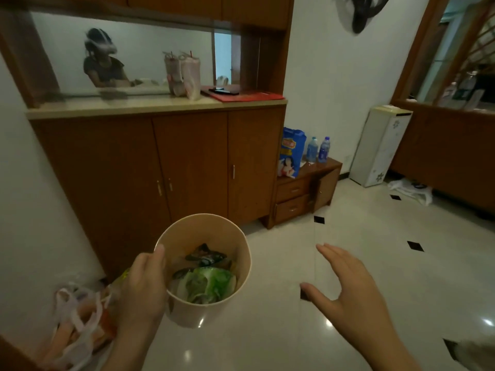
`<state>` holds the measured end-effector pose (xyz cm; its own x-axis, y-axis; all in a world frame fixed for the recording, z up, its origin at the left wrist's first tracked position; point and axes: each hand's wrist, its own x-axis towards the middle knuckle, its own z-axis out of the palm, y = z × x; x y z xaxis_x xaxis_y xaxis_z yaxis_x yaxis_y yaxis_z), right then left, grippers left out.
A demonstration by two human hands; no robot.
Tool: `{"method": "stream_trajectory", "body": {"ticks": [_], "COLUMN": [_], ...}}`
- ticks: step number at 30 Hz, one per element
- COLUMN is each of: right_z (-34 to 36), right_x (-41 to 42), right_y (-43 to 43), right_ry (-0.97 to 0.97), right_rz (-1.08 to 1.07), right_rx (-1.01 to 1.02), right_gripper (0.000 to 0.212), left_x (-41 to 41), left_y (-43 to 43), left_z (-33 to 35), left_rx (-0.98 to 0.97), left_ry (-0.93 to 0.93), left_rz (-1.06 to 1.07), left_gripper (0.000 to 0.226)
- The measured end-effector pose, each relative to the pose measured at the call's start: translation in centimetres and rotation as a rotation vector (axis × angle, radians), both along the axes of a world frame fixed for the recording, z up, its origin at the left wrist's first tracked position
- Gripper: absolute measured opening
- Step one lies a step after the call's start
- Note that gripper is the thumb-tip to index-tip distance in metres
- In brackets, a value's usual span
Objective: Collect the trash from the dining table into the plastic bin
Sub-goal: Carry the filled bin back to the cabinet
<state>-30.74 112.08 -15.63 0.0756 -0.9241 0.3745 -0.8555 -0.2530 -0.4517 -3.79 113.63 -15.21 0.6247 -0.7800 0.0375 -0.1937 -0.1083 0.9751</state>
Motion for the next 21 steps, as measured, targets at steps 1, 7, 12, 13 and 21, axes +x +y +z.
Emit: {"method": "stream_trajectory", "body": {"ticks": [1,7,12,13,21], "right_z": [0.1,-1.1,-2.0,-1.8,2.0], "right_x": [0.2,1.6,3.5,3.8,6.3], "right_y": [-2.1,-14.7,-26.6,-29.1,-47.7], "right_ry": [0.000,0.022,0.029,0.025,0.011], "right_rz": [0.004,-0.002,-0.087,-0.110,-0.174], "right_rx": [-0.007,0.014,-0.012,-0.017,-0.059], "right_gripper": [0.066,0.066,0.063,0.062,0.064], "left_x": [0.1,1.7,3.1,3.5,5.2], "left_y": [-2.1,-15.6,-29.1,-32.0,-52.9], "left_z": [0.4,-0.5,-1.1,-0.9,3.4], "left_rx": [-0.014,0.000,-0.016,-0.021,-0.063], "left_ry": [-0.002,0.046,0.106,0.098,0.121], "left_rz": [0.000,-0.028,-0.070,-0.082,-0.196], "left_gripper": [0.035,0.036,0.036,0.036,0.033]}}
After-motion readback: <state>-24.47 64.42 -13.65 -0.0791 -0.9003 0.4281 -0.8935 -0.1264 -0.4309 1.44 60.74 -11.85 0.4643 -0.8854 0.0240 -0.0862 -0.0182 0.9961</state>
